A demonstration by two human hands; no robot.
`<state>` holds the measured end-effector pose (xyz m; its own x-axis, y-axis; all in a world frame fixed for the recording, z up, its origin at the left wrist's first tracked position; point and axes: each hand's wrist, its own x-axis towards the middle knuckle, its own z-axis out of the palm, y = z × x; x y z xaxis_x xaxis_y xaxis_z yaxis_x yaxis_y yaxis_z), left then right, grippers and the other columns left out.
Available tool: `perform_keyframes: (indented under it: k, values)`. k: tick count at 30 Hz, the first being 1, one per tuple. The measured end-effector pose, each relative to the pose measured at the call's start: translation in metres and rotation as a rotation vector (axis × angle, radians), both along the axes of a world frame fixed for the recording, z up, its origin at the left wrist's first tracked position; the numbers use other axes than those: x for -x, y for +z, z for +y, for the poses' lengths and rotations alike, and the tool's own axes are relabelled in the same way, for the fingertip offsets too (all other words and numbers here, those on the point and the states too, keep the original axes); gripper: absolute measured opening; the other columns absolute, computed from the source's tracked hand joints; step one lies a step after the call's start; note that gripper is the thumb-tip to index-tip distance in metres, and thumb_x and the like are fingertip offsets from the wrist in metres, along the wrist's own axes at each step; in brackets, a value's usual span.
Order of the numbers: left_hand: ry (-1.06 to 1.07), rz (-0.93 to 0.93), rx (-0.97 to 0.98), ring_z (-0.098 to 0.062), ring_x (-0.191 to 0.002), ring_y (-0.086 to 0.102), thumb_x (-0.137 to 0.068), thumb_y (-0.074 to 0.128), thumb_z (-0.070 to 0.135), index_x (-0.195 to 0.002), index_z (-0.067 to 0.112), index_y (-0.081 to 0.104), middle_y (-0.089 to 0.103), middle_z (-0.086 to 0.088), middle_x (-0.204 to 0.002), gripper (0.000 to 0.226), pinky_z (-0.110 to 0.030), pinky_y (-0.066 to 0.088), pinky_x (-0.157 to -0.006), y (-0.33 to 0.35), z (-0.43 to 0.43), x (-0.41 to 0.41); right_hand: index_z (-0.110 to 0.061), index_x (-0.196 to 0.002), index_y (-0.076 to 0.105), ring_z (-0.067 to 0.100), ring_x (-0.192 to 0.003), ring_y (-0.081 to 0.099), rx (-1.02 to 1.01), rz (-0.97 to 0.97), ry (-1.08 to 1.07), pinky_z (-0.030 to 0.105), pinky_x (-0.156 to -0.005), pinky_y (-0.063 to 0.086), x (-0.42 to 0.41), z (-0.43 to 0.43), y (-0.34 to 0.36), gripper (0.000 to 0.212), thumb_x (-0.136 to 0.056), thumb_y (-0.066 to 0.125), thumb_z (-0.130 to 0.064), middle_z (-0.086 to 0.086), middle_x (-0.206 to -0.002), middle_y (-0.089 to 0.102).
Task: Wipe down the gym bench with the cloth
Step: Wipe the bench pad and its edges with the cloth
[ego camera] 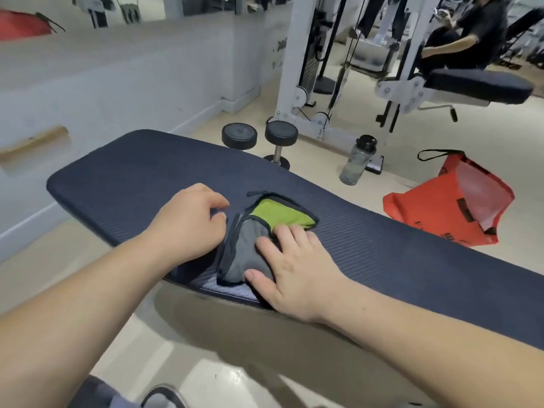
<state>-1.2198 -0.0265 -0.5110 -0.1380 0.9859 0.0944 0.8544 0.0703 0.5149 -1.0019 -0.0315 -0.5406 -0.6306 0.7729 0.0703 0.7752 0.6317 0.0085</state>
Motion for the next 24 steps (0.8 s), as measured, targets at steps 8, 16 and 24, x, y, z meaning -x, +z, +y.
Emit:
perform_keyframes:
  k: [8, 16, 24]
  values:
    - [0.029, -0.02, 0.032, -0.013, -0.114, 0.057, -0.096, 0.056, 0.025, -0.121, 0.026, 0.07, 0.06, 0.011, -0.123, 0.029, -0.031, 0.045, -0.097, -0.005, 0.004, 0.015, -0.026, -0.146, 0.039, 0.04, -0.134, 0.038, 0.124, 0.0, -0.58, 0.054, -0.111, 0.036, -0.038, 0.115, -0.001, 0.071, -0.094, 0.024, -0.072, 0.018, -0.144, 0.042]
    - [0.119, -0.06, 0.028, -0.019, -0.118, 0.058, -0.096, 0.052, 0.012, -0.118, 0.023, 0.073, 0.064, 0.005, -0.126, 0.033, -0.031, 0.044, -0.104, -0.005, 0.006, 0.038, -0.018, -0.118, 0.059, 0.039, -0.109, 0.051, -0.021, -0.018, -0.037, 0.052, -0.093, 0.039, 0.052, 0.025, 0.003, 0.057, -0.097, 0.03, -0.063, 0.017, -0.121, 0.054]
    - [0.169, -0.122, 0.002, -0.02, -0.117, 0.06, -0.095, 0.052, 0.014, -0.119, 0.023, 0.074, 0.064, 0.003, -0.124, 0.034, -0.032, 0.046, -0.103, -0.004, 0.004, 0.053, -0.034, -0.14, 0.045, 0.038, -0.126, 0.043, 0.086, 0.028, -0.279, 0.05, -0.108, 0.041, 0.035, 0.107, 0.002, 0.072, -0.088, 0.03, -0.081, 0.011, -0.134, 0.046]
